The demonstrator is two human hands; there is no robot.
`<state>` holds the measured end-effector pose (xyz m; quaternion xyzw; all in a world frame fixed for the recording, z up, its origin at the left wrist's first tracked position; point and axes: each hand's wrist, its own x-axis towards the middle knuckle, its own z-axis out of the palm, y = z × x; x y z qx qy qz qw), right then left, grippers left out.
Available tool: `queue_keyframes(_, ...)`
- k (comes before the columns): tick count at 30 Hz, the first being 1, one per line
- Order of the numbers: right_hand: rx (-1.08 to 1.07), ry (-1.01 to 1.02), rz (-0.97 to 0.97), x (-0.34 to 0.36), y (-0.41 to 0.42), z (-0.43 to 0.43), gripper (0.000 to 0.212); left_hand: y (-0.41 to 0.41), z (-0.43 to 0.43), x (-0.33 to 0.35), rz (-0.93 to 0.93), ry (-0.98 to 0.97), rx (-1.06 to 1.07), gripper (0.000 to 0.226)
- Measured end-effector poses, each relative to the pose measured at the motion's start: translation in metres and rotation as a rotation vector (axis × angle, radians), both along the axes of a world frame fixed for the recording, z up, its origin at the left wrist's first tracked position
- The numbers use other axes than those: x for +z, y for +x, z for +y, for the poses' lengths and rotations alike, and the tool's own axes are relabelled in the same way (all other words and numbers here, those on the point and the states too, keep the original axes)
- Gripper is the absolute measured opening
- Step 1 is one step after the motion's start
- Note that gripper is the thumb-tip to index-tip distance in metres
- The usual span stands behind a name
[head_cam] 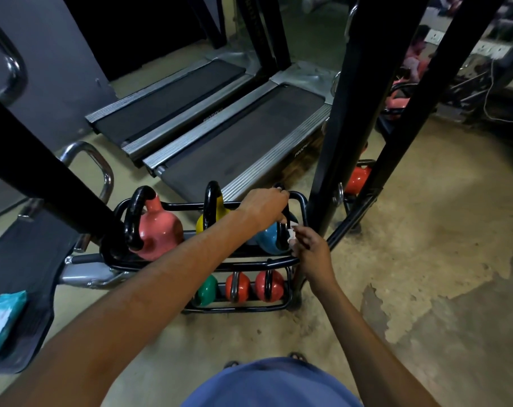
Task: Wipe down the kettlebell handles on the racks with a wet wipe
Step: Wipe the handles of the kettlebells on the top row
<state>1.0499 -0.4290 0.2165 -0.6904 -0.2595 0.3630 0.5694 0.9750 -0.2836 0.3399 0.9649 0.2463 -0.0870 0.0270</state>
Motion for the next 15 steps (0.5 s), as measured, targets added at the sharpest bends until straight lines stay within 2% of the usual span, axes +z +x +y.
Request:
queue_keyframes(5, 0.024, -0.085, 0.153, 0.027, 0.004, 0.021, 0.030, 0.002, 0.001, 0.000, -0.009, -0.006, 0.020, 0.045)
queue_keyframes(8, 0.059, -0.194, 0.166, 0.034, 0.015, 0.031, 0.028, 0.001, 0.001, -0.001, -0.005, -0.013, 0.027, 0.045)
queue_keyframes(12, 0.175, -0.301, 0.073, 0.039, 0.024, 0.038, 0.021, 0.003, 0.001, -0.001, -0.009, -0.018, 0.034, 0.043)
queue_keyframes(15, 0.260, -0.349, 0.148, 0.052, 0.036, 0.054, 0.019, 0.005, 0.002, 0.002, 0.015, -0.012, 0.039, 0.044)
